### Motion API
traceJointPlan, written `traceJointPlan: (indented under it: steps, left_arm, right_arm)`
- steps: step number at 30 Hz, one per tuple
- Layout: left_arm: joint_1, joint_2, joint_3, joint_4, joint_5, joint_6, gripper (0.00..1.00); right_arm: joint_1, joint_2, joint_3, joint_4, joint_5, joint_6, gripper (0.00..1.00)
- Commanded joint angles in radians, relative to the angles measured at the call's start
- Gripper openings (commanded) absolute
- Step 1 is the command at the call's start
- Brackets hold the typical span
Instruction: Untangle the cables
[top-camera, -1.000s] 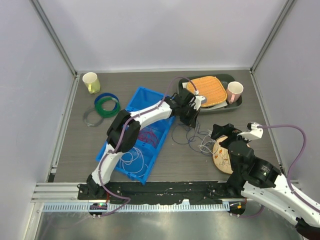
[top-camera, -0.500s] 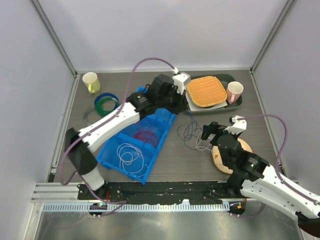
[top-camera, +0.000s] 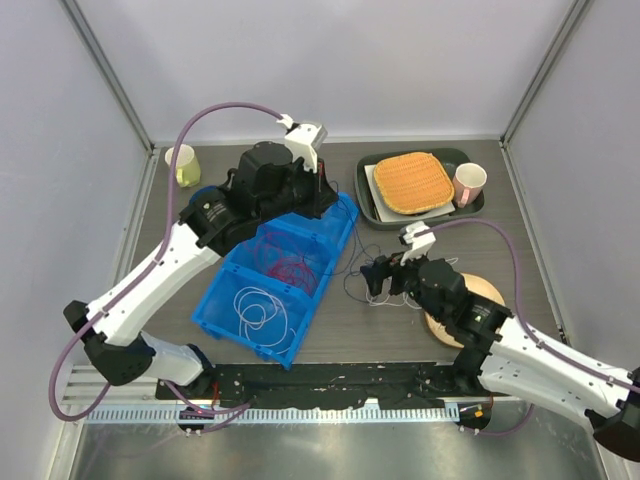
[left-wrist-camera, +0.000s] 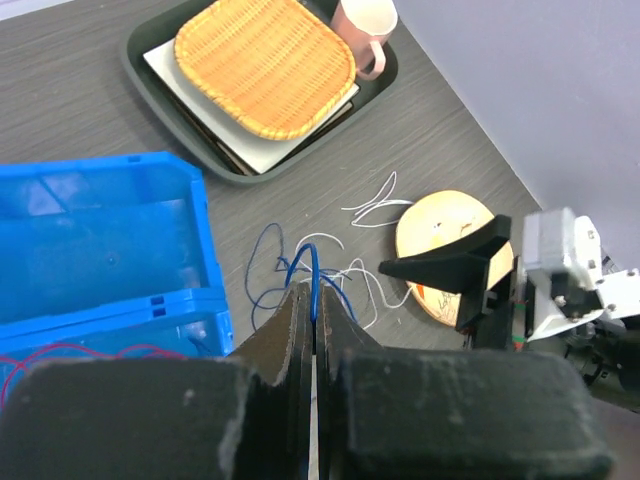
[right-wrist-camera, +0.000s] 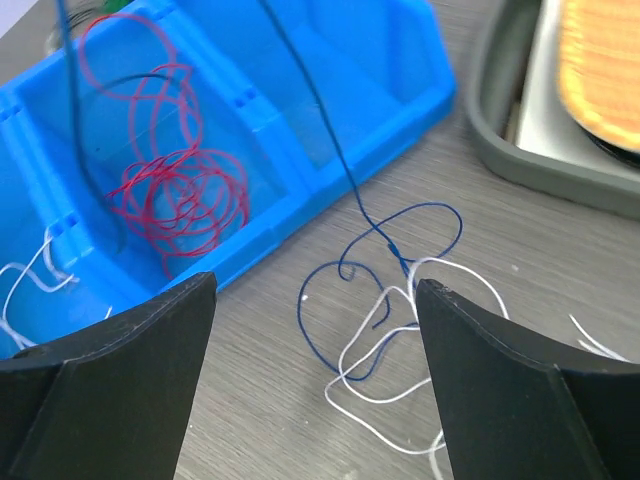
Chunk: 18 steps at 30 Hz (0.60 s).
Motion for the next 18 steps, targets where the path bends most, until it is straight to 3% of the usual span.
traceJointPlan:
  steps: [1,7,10,18]
  left_arm:
    - [-0.002,-0.080,0.023,-0.055,-0.030,-0.017,0.00]
    - [0.000,-0.138,0.006,-0.064,-0.001,-0.042,0.00]
    - [-0.002,-0.157,0.012,-0.089,-0.047,-0.060,0.00]
    - [-0.002,-0.241,-0.040,-0.121,-0.243,-0.102,0.00]
  right_arm:
    - [0.002,0.071,0.052,0.196,-0.181,-0.148,0.86]
    - [0.002,0.242,0.018,0.386,-0.126,-0.259,0.85]
    - [0.002,0.335,0.052,0.373,-0.039,-0.233,0.83]
    - [0.002,0.464,-0.008,0.271,0.087,0.091,0.83]
